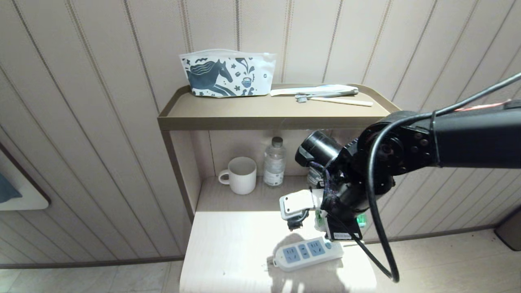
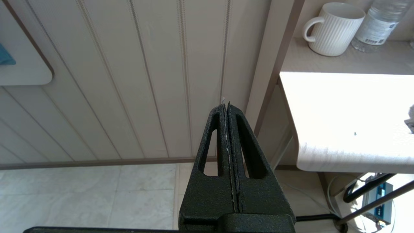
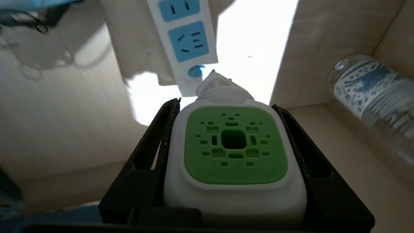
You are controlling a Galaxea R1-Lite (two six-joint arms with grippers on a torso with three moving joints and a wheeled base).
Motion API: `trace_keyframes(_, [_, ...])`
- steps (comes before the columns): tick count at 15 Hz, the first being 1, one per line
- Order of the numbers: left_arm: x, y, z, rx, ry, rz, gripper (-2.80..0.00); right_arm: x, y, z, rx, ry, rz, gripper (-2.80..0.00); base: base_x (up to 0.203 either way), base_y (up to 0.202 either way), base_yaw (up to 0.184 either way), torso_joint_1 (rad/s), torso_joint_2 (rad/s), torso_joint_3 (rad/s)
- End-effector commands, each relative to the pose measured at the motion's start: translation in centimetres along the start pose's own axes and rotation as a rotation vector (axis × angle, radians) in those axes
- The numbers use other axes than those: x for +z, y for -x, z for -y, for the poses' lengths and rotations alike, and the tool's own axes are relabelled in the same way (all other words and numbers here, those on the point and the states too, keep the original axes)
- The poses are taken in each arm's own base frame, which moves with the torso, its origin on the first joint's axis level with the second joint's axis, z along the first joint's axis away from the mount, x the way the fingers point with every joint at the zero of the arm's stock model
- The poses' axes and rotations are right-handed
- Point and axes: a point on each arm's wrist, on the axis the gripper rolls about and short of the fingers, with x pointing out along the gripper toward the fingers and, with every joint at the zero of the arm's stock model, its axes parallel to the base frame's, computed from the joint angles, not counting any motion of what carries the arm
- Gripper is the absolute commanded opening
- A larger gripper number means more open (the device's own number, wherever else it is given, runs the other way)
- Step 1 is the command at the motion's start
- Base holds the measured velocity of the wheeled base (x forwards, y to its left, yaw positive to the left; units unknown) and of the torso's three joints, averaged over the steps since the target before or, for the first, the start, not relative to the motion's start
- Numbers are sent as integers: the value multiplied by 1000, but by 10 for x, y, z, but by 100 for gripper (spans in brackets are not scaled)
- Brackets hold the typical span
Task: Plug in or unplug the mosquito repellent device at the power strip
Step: Insert the plug into the socket
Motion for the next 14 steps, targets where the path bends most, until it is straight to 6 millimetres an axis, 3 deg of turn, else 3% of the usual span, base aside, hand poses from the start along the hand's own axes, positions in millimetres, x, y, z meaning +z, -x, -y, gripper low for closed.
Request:
trace_keyframes(1, [0, 0, 0, 0, 0, -1, -280, 0, -23, 7, 35, 191, -43, -280, 0, 0, 0, 0, 0, 0])
trace_keyframes(6, [0, 0, 0, 0, 0, -2, -280, 9, -48, 6, 77, 300, -71, -280, 0, 0, 0, 0, 0, 0])
trace_keyframes(14, [0, 0, 0, 0, 0, -2, -280, 31, -68, -8, 126, 367, -72, -280, 0, 0, 0, 0, 0, 0])
